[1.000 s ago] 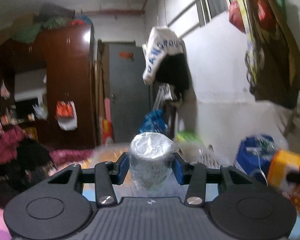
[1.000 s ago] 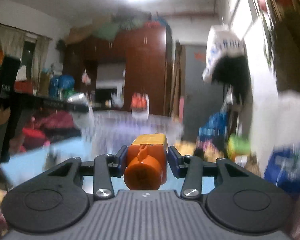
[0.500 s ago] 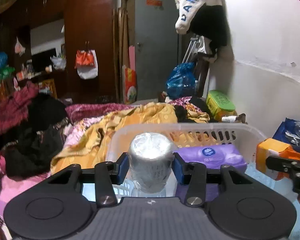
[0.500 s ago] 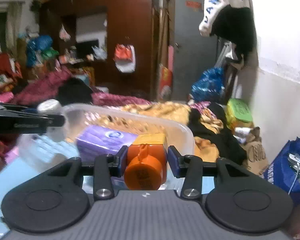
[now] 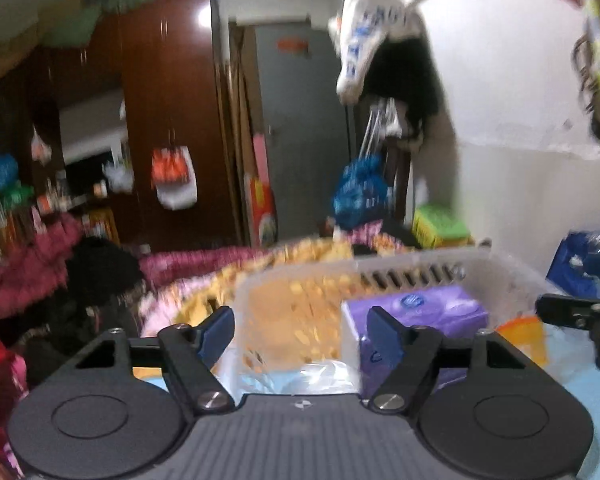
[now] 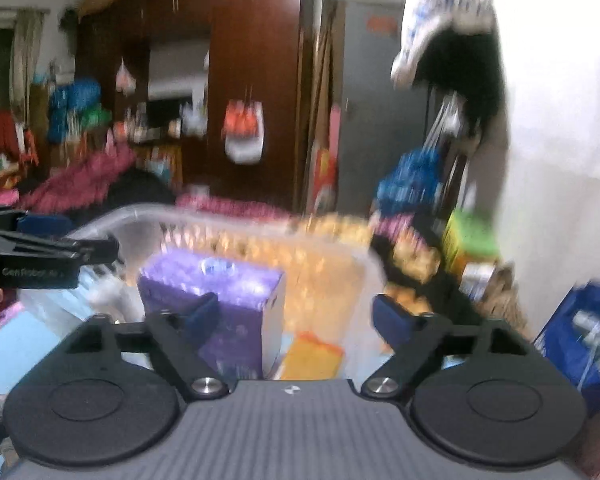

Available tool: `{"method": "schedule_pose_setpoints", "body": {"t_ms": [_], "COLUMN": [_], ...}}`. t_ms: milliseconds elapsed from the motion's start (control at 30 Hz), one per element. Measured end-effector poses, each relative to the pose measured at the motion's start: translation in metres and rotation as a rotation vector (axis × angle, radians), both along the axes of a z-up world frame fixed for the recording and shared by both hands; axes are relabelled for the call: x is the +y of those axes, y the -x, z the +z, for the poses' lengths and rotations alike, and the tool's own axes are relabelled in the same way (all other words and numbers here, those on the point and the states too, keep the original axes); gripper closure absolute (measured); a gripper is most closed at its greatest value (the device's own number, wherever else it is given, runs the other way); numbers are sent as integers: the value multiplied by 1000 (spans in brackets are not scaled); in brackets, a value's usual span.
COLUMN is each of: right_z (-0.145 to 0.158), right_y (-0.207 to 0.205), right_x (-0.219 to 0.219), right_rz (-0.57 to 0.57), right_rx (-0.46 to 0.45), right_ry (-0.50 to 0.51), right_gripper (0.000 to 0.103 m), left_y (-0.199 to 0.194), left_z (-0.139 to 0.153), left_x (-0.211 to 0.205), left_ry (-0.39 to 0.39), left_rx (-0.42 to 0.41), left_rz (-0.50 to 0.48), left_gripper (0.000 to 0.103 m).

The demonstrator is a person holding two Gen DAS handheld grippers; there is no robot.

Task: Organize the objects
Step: 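Drop the cylinder and orange bottle into the basket with both grippers, then grasp the white plush toy with the right gripper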

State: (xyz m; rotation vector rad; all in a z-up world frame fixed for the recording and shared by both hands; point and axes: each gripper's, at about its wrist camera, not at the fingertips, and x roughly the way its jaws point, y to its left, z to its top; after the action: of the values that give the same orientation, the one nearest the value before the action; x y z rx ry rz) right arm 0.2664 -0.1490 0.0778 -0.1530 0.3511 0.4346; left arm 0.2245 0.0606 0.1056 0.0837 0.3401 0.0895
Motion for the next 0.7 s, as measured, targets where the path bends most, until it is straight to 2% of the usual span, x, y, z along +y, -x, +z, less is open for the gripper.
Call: {"method": "schedule_pose_setpoints", "body": {"t_ms": [67,100,167,233,333,433,567,633,700], "right_z": [7,7,-2,-20,-54,-82,-89,-90,-94], "right_y": [36,54,86,117,147,159,156,155,158], "right_x": [-19,-30,-44,-51,-38,-14,15,21,24], "right_rz": [48,80,128,196,268,331,348,357,369], "right_rx": [-61,-79,-84,-71,-40,12,22,46,67], "right_ry": [-76,-131,-209,-241,-213,-187,-136,-150,-138], "right_gripper": [0,0,0,0,0,0,0,2,13], "left_y": [37,58,94,124,150,159,165,167,166], "left_z": [4,1,-12,-35,-65,-82,-96,-102,-107], "left_x": [2,3,6,11,21,30,39,43,42], "left_ry": [-3,-1,6,11,14,43,64,77,65], "left_rx": [-64,-85,-104,-108,-80,-67,-54,-42,-30], "left_rz": [-25,-44,-74,-93,-95,-70,-68,-75,-76], "left_gripper": [12,7,6,6,6,6,8,9,16]}}
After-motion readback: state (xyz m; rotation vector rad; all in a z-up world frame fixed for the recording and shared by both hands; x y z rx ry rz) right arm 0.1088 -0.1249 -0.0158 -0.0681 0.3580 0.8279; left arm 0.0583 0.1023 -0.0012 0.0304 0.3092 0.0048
